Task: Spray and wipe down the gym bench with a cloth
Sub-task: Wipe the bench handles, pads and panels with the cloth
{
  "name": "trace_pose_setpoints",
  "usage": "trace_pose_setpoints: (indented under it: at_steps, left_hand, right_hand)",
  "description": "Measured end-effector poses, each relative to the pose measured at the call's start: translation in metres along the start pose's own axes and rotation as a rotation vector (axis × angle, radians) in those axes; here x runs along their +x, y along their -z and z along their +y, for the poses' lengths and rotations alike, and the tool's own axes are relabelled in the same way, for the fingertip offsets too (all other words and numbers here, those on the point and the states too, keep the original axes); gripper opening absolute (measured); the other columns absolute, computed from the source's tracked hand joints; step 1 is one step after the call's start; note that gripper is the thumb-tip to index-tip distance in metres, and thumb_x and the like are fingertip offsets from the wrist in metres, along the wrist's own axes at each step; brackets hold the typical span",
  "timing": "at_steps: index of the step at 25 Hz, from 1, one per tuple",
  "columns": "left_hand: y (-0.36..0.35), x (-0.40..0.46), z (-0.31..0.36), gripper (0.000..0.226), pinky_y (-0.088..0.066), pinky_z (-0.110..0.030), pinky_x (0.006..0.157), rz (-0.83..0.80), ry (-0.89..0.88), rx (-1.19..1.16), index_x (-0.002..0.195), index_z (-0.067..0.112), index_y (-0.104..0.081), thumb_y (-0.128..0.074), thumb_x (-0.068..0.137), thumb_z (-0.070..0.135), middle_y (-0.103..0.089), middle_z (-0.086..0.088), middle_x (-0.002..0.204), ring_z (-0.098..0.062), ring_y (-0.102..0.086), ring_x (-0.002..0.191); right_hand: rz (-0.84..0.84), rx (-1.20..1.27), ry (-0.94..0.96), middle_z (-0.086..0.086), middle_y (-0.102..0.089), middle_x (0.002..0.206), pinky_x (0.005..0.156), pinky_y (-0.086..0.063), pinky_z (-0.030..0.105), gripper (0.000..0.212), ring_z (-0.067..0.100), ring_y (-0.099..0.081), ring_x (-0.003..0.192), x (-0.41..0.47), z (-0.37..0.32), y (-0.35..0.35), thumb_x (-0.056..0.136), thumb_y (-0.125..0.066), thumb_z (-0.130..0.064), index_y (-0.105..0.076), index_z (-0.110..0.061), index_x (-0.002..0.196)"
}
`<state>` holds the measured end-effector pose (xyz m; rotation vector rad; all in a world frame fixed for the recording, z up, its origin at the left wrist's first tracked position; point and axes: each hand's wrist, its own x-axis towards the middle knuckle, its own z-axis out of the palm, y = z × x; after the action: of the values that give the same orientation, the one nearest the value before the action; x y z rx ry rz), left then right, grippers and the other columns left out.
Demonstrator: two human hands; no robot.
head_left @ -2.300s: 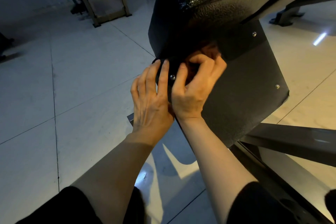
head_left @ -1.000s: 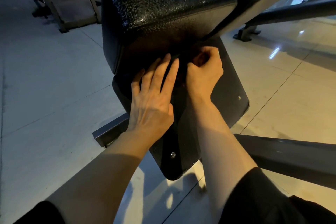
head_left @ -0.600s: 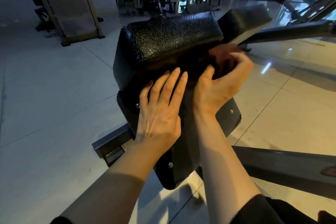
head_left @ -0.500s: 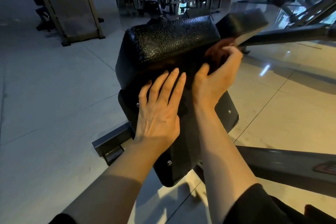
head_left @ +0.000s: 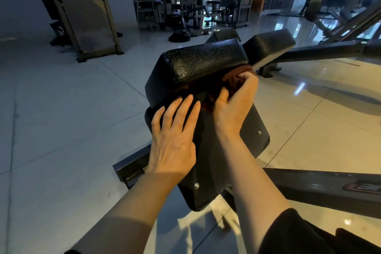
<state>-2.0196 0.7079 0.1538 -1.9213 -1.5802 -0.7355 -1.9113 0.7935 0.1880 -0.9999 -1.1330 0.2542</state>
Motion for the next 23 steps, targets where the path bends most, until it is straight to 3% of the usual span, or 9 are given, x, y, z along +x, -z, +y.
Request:
trace_pose_setpoints:
  at_steps: [3, 6, 8, 11, 14, 16, 19, 23]
  left_hand:
    - [0.000, -0.012, -0.009, 0.086, -0.025, -0.051, 0.112, -0.019, 0.020, -0.010, 0.144, 0.010, -0.037, -0.070, 0.065, 0.004, -0.030, -0.011, 0.149, -0.029, -0.026, 0.139]
    - [0.005, -0.023, -0.021, 0.087, -0.027, -0.050, 0.110, -0.035, 0.078, 0.004, 0.141, 0.008, -0.038, -0.074, 0.062, 0.003, -0.036, -0.013, 0.144, -0.030, -0.028, 0.136]
    - [0.009, -0.026, -0.030, 0.090, -0.032, -0.052, 0.107, -0.016, 0.124, 0.001, 0.142, 0.007, -0.035, -0.073, 0.061, 0.001, -0.038, -0.015, 0.142, -0.030, -0.030, 0.133]
    - [0.016, -0.028, -0.042, 0.088, -0.032, -0.050, 0.107, 0.021, 0.188, -0.004, 0.144, 0.007, -0.031, -0.073, 0.067, 0.005, -0.038, -0.016, 0.142, -0.029, -0.030, 0.131]
    - [0.014, -0.028, -0.051, 0.082, -0.029, -0.047, 0.108, 0.035, 0.234, 0.022, 0.144, 0.007, -0.033, -0.075, 0.075, 0.020, -0.039, -0.015, 0.141, -0.028, -0.030, 0.131]
    - [0.008, -0.030, -0.054, 0.081, -0.030, -0.047, 0.108, 0.013, 0.246, 0.050, 0.143, 0.008, -0.034, -0.076, 0.077, 0.028, -0.040, -0.015, 0.141, -0.028, -0.031, 0.131]
    - [0.001, -0.034, -0.053, 0.081, -0.036, -0.048, 0.105, -0.001, 0.242, 0.045, 0.141, 0.008, -0.038, -0.080, 0.075, 0.028, -0.045, -0.017, 0.139, -0.030, -0.036, 0.129]
    - [-0.006, -0.034, -0.054, 0.079, -0.037, -0.043, 0.104, 0.005, 0.250, 0.018, 0.140, 0.006, -0.039, -0.080, 0.075, 0.024, -0.045, -0.017, 0.138, -0.030, -0.039, 0.128]
  right_hand:
    - [-0.121, -0.017, -0.032, 0.008, -0.055, 0.110, 0.089, -0.041, 0.014, 0.035, 0.009, -0.050, 0.099, -0.015, -0.002, -0.008, 0.081, -0.054, 0.009, -0.051, 0.000, 0.114]
    - [-0.001, -0.017, 0.061, 0.005, -0.053, 0.103, 0.085, -0.039, 0.014, 0.032, 0.012, -0.050, 0.093, -0.034, -0.005, -0.015, 0.075, -0.053, 0.010, -0.054, -0.001, 0.105]
    - [-0.013, -0.011, 0.119, 0.011, -0.053, 0.103, 0.086, -0.044, 0.027, 0.031, 0.022, -0.052, 0.095, -0.051, -0.012, -0.027, 0.073, -0.057, 0.008, -0.055, 0.000, 0.102]
    - [-0.166, 0.025, 0.196, 0.012, -0.053, 0.096, 0.077, -0.049, 0.041, 0.022, 0.026, -0.053, 0.089, -0.079, -0.027, -0.036, 0.073, -0.063, 0.006, -0.057, -0.001, 0.093]
    - [-0.032, 0.021, 0.324, 0.018, -0.057, 0.097, 0.083, -0.047, 0.032, 0.019, 0.027, -0.052, 0.091, -0.090, -0.031, -0.039, 0.076, -0.066, 0.007, -0.061, 0.004, 0.094]
    - [-0.078, -0.009, 0.348, 0.018, -0.057, 0.100, 0.082, -0.045, 0.028, 0.019, 0.025, -0.050, 0.092, -0.096, -0.028, -0.044, 0.078, -0.065, 0.005, -0.062, 0.004, 0.097]
    - [-0.228, -0.023, 0.315, 0.015, -0.056, 0.101, 0.077, -0.047, 0.030, 0.018, 0.023, -0.051, 0.090, -0.108, -0.016, -0.047, 0.080, -0.063, 0.005, -0.061, 0.000, 0.097]
    - [-0.088, -0.012, 0.444, 0.018, -0.053, 0.100, 0.082, -0.040, 0.022, 0.012, 0.025, -0.049, 0.091, -0.101, -0.005, -0.056, 0.085, -0.063, -0.001, -0.057, 0.000, 0.095]
